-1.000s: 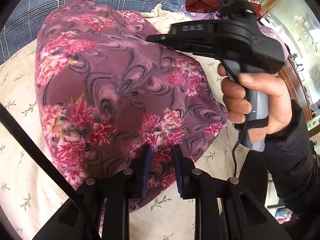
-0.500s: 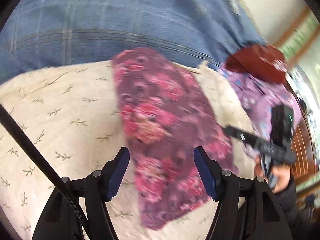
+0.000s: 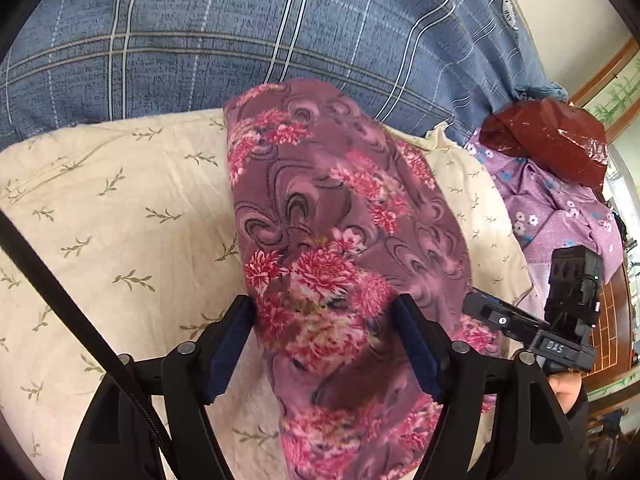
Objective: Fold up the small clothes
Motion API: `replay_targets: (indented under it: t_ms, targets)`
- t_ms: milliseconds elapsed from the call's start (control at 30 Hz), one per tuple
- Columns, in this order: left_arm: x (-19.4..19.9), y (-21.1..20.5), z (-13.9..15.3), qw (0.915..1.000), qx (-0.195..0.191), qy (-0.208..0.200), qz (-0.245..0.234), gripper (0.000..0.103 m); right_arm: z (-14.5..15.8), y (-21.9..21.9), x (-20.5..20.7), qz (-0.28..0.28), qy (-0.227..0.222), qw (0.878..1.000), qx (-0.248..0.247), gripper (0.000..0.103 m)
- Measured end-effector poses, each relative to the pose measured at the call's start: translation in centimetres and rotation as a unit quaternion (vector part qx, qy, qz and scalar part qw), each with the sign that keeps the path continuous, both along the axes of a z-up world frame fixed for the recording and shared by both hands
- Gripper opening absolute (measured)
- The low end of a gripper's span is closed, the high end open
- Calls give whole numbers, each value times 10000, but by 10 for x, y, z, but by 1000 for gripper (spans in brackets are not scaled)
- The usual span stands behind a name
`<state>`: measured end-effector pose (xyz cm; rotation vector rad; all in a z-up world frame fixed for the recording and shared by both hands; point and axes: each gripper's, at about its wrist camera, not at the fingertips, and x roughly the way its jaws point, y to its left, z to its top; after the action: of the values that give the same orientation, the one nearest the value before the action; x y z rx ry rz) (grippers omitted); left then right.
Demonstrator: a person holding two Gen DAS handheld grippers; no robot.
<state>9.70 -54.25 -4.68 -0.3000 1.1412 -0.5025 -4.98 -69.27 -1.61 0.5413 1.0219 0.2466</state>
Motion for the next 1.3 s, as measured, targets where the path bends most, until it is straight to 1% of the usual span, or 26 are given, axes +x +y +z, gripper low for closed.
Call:
replay_targets:
  t_ms: [133,200,233,300,333,367,400,433,467,500,567,667,767,867,1067,1300]
  targets:
    - [11,-5,-20,9996,-168,222,24,77,-4,1,3,61,-118,9998,145,80]
    - [15,-8,-25,9997,-163,201,20,76,-6,3,6,61,-153,9998,151,78]
    - [17,-11,-26,9998,-97,163,-19,75,-6,4,8,37,-171,9997,179,77]
    - [18,-17,-26,9999,31,135,-66,69,-8,5,9,-25,-191,9995,266,69]
    - [18,-20,-25,9998,81,132,-109,63,-8,6,10,-46,-203,9993,325,60]
    - [18,-25,-23,9996,233,66,-131,58,-10,8,10,-51,-199,9987,474,47]
    - [17,-29,-20,9993,332,-8,-161,55,-10,10,8,-105,-200,9985,497,45]
    - [14,-33,-17,9988,431,-94,-192,49,-7,12,7,-108,-245,9987,426,39]
    - [11,-36,-13,9981,539,-209,-219,44,-3,17,6,-93,-319,9990,294,37]
    - [9,-40,-9,9972,634,-326,-234,42,1,22,4,-119,-355,9992,119,36]
    - [6,-42,-3,9966,669,-433,-210,36,8,28,2,-145,-415,9990,-98,33]
    - [0,-42,3,9967,615,-499,-172,34,23,33,-2,-195,-564,9980,-228,32]
    - [-6,-41,12,9959,667,-591,-141,33,39,40,-5,-161,-710,9969,-294,32]
    - [-17,-27,26,9955,640,-693,-72,33,54,51,-6,-79,-826,9958,-387,32]
    - [-41,0,57,9921,806,-952,93,33,74,77,-6,121,-1003,9941,-392,32]
    - [-74,8,97,9890,887,-1100,446,33,90,126,5,468,-1155,9917,-332,32]
